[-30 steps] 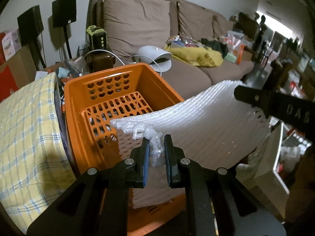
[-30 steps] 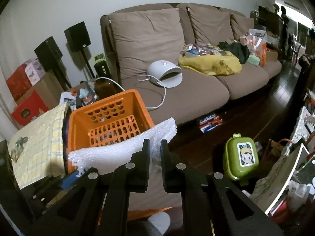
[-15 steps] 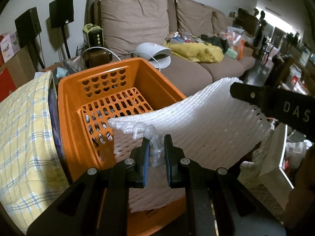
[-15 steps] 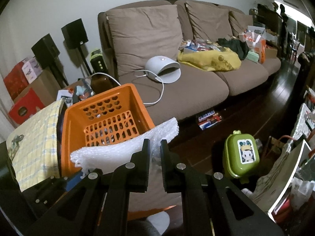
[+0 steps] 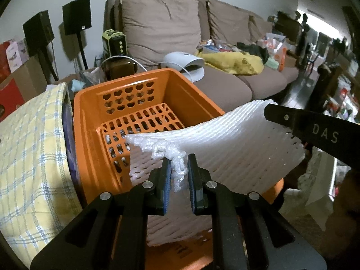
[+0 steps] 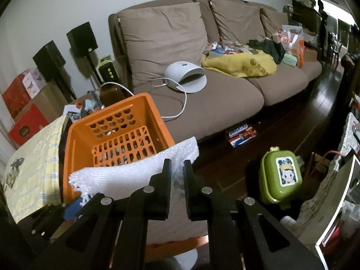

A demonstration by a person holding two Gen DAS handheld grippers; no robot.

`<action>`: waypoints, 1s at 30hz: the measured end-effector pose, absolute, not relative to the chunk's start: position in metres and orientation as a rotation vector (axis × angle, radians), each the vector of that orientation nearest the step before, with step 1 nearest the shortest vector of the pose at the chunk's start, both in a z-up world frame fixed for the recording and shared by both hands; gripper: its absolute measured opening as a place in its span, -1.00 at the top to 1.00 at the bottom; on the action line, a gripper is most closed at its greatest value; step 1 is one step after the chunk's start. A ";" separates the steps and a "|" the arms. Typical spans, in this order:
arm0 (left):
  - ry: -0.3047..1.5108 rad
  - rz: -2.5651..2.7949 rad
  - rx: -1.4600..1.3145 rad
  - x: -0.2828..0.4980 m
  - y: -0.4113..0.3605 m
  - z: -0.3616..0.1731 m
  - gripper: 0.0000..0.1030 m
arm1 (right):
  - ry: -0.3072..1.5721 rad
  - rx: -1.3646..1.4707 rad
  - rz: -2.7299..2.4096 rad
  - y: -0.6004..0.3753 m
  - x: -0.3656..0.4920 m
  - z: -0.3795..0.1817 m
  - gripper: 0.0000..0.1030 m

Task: Organize objects
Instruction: 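Press the mesh sheet down inside the basket with both grippers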

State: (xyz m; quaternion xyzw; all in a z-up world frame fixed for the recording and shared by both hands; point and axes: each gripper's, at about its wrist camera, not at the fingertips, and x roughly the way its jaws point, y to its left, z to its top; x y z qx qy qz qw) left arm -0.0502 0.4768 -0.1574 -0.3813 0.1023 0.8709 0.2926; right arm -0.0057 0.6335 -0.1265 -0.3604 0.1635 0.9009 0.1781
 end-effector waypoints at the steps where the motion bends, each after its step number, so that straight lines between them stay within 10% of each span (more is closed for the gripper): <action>1: 0.266 2.321 -1.022 -0.052 0.477 -0.159 0.75 | 0.460 -1.025 2.550 0.633 -0.007 -0.128 0.82; 30: 0.185 2.301 -1.087 -0.064 0.475 -0.192 0.75 | 0.369 -1.168 2.464 0.633 -0.025 -0.164 0.82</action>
